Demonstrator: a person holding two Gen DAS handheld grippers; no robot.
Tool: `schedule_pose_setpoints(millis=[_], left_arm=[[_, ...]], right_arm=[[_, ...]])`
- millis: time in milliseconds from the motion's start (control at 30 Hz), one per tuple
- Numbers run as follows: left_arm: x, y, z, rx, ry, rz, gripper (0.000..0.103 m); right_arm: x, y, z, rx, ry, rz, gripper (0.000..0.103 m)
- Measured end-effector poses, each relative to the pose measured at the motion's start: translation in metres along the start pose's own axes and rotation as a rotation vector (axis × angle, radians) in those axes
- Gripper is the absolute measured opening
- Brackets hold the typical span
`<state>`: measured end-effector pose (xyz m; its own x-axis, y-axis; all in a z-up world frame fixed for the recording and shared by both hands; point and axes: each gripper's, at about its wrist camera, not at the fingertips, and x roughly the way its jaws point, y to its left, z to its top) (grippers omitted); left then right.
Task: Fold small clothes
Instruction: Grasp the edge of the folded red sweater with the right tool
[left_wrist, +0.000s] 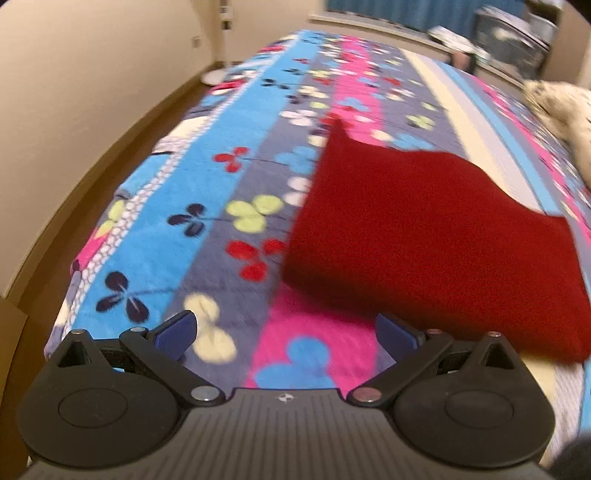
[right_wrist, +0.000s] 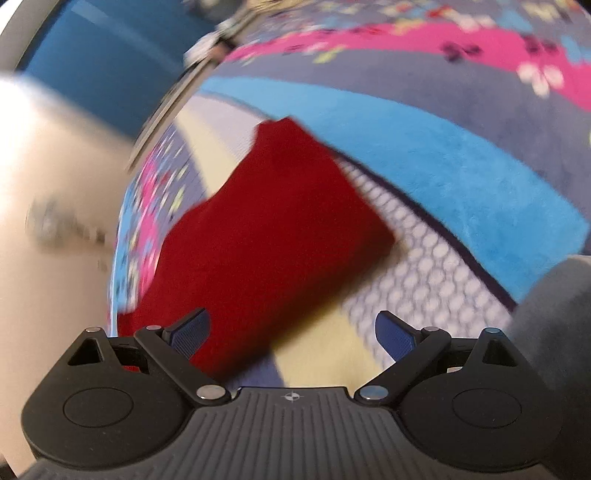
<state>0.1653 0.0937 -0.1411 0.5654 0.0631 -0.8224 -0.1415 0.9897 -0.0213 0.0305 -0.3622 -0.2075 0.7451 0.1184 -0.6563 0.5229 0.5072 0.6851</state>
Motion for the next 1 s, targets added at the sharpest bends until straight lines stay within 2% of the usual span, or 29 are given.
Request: schedule_pose_setpoints(millis=[200,333,433,467,500,533,567,667,733,833,900,933,1000], left_arm=[[0.042,0.037,0.011,-0.153,0.032,0.068,0.103],[0.063,0.05,0.008,-0.174,0.055,0.092,0.103],[0.08,0.057,0.007,-0.198,0.081,0.093,0.103],[0.085,0.058,0.007,-0.201,0.088,0.095,0.103],[0.09,0.059,0.006,-0.201,0.092,0.098,0.103],[0.094,0.059,0.005,-0.195,0.097,0.106,0.103],[0.099,0.059,0.005,-0.186,0.1,0.12,0.103],[0.111,0.058,0.001,-0.162,0.096,0.142,0.103],[0.113,0.058,-0.001,-0.168,0.07,0.133,0.103],[0.115,0.058,0.002,-0.163,0.043,0.12,0.103],[0.115,0.058,0.002,-0.159,0.029,0.114,0.103],[0.115,0.057,0.001,-0.155,0.022,0.116,0.103],[0.115,0.056,0.001,-0.158,0.014,0.116,0.103]], right_arm=[[0.045,-0.024,0.027,0.135,-0.038,-0.014,0.098],[0.071,-0.038,0.024,0.169,-0.013,-0.006,0.1],[0.075,-0.044,0.017,0.183,-0.07,0.036,0.102],[0.074,-0.045,0.016,0.204,-0.085,0.04,0.097],[0.071,-0.044,0.018,0.208,-0.099,0.035,0.068],[0.069,-0.045,0.024,0.207,-0.105,0.015,0.028],[0.068,-0.046,0.029,0.21,-0.093,0.067,0.027],[0.059,-0.027,0.033,0.12,-0.106,0.051,0.024],[0.062,-0.017,0.035,0.063,-0.099,-0.028,0.024],[0.077,-0.014,0.037,0.065,-0.07,-0.154,0.025],[0.08,0.004,0.038,0.026,-0.077,-0.227,0.025],[0.081,0.019,0.038,-0.029,-0.08,-0.276,0.025],[0.079,0.067,0.035,-0.222,-0.124,-0.373,0.023]])
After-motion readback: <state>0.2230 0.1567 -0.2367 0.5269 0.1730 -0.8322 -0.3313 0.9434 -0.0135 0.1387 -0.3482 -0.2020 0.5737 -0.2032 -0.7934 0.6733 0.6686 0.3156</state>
